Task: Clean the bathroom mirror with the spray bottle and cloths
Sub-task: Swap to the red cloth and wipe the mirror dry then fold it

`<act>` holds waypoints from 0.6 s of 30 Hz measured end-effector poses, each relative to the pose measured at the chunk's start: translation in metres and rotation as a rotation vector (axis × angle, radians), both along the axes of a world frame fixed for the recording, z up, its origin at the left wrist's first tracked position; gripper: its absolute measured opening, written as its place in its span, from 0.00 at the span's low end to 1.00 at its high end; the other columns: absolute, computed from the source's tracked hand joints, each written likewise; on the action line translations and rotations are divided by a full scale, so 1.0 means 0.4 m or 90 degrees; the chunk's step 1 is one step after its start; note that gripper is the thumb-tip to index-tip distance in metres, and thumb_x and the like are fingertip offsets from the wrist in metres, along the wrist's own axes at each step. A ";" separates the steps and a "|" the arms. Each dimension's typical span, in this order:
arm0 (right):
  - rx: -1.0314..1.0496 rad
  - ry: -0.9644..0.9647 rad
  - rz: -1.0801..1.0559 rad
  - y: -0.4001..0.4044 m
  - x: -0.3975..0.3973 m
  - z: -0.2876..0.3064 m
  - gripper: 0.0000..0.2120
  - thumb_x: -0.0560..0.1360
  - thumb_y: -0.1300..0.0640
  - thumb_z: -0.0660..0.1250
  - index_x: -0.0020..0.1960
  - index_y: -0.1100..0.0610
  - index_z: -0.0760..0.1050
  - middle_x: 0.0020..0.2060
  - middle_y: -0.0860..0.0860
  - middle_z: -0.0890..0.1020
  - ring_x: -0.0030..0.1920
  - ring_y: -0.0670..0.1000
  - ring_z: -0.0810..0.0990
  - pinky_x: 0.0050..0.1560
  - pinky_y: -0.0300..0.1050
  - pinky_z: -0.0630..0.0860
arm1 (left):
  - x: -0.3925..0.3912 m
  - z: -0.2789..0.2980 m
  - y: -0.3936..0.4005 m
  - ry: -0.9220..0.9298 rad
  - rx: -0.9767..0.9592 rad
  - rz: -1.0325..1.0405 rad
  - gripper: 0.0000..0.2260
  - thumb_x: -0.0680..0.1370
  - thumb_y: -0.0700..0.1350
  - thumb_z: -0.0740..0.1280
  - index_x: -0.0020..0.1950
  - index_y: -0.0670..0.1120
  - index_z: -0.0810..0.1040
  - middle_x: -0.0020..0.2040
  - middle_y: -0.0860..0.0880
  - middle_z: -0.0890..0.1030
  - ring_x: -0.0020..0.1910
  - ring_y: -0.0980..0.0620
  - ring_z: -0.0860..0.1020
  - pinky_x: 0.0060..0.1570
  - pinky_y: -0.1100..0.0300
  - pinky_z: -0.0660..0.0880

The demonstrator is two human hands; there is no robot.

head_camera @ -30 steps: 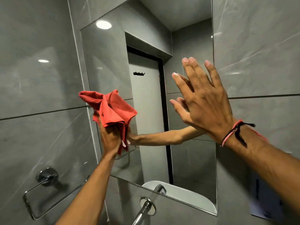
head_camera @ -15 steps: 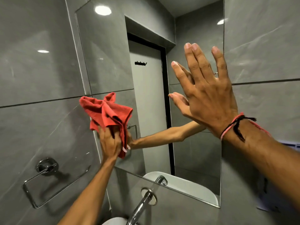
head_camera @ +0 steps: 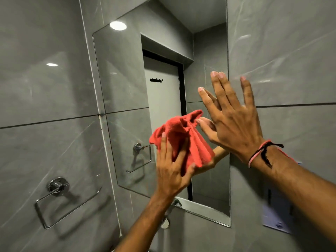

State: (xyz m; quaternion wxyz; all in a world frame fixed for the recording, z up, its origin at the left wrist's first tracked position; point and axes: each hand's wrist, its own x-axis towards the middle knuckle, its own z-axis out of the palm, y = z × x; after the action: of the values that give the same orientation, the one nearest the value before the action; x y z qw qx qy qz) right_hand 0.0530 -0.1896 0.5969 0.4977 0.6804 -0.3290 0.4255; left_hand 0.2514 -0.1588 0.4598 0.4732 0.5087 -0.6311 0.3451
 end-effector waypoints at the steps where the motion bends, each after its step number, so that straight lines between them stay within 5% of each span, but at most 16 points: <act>1: 0.000 -0.003 -0.003 0.000 -0.019 0.001 0.36 0.81 0.36 0.51 0.84 0.54 0.57 0.83 0.63 0.52 0.84 0.61 0.51 0.80 0.72 0.48 | -0.030 0.000 0.001 -0.018 -0.014 -0.003 0.29 0.81 0.63 0.59 0.78 0.51 0.64 0.78 0.30 0.62 0.80 0.28 0.57 0.73 0.28 0.63; 7: 0.003 -0.046 -0.030 0.000 -0.125 0.019 0.37 0.82 0.35 0.53 0.85 0.51 0.52 0.84 0.63 0.49 0.84 0.61 0.47 0.79 0.73 0.47 | -0.216 -0.064 0.005 -0.129 -0.029 -0.018 0.27 0.79 0.61 0.69 0.76 0.52 0.73 0.80 0.33 0.62 0.81 0.29 0.56 0.74 0.31 0.62; 18: 0.006 -0.028 -0.046 -0.007 -0.221 0.002 0.37 0.82 0.33 0.48 0.85 0.50 0.48 0.84 0.60 0.46 0.85 0.60 0.45 0.80 0.70 0.46 | -0.215 -0.059 -0.006 0.099 0.032 0.166 0.36 0.78 0.72 0.52 0.81 0.54 0.60 0.82 0.34 0.53 0.81 0.28 0.50 0.75 0.28 0.44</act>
State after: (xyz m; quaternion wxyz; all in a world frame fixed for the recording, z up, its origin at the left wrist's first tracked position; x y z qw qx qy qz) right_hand -0.0352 -0.1926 0.5979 0.5019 0.6610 -0.3664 0.4207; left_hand 0.1655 -0.1613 0.4361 0.4585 0.6235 -0.5295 0.3473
